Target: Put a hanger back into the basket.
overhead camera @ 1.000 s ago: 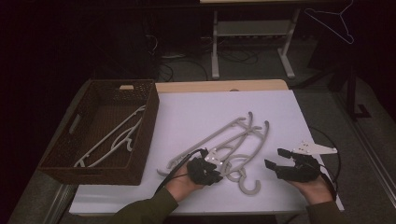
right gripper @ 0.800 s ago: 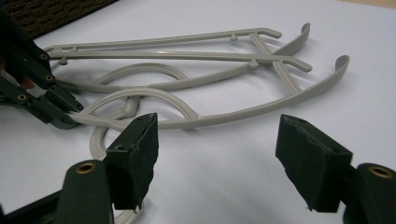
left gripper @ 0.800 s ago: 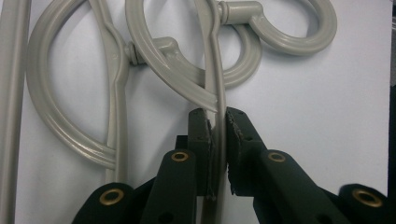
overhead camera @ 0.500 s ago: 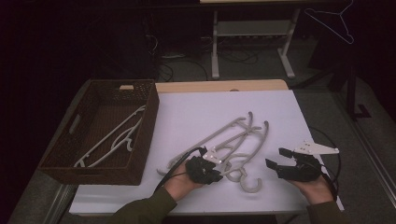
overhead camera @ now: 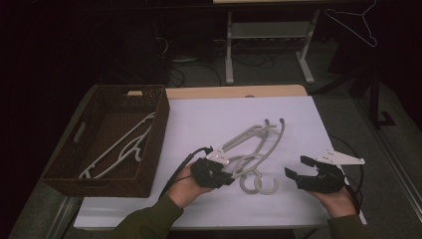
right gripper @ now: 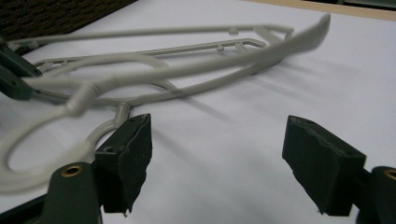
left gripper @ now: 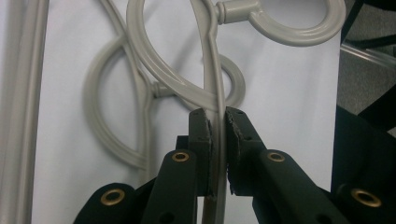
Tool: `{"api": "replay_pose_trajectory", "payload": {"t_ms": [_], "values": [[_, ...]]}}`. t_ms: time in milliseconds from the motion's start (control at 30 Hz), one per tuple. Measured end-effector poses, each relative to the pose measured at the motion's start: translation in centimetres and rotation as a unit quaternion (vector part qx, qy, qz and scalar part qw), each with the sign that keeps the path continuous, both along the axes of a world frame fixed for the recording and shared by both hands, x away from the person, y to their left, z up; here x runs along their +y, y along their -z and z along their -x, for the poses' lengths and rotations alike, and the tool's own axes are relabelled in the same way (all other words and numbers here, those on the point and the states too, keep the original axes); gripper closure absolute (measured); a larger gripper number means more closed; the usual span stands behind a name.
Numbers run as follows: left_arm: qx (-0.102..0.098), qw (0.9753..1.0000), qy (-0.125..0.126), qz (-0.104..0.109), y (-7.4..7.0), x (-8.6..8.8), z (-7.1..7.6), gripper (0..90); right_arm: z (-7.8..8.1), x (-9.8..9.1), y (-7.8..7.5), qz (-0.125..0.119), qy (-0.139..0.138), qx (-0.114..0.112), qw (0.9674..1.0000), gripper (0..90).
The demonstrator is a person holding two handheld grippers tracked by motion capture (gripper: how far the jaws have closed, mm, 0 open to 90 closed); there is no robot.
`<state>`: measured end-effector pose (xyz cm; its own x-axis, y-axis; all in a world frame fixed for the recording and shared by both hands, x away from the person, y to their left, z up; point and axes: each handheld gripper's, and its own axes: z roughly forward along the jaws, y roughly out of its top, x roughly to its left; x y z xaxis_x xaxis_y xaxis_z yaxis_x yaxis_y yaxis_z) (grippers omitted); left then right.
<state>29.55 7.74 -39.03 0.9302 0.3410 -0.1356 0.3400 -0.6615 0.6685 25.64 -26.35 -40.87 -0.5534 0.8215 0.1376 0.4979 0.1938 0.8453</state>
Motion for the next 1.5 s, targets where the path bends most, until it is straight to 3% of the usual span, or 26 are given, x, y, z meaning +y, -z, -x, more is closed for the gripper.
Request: {"api": "replay_pose_trajectory", "payload": {"t_ms": [433,733,1000,1233,1500], "values": [[0.01,0.9997,-0.01,0.021,-4.1,2.4,-1.3,81.7,-0.1,0.1,0.2,0.003,0.001,0.005,1.0,23.7],[-0.002,0.9989,-0.038,0.026,-7.6,5.0,-2.5,81.7,-0.1,-0.1,0.3,0.003,0.003,0.005,1.0,23.7],[-0.025,0.9966,-0.073,0.029,-10.3,8.9,-3.6,81.8,-0.1,-0.1,0.3,0.005,0.006,0.004,1.0,23.7],[-0.041,0.9912,-0.122,0.032,-11.8,13.8,-4.3,81.8,-0.2,-0.1,0.3,0.006,0.008,0.006,0.9999,23.7],[-0.043,0.9829,-0.178,0.017,-11.8,20.3,-4.9,81.8,-0.2,0.0,0.4,0.008,0.008,0.006,0.9999,23.8]]}}
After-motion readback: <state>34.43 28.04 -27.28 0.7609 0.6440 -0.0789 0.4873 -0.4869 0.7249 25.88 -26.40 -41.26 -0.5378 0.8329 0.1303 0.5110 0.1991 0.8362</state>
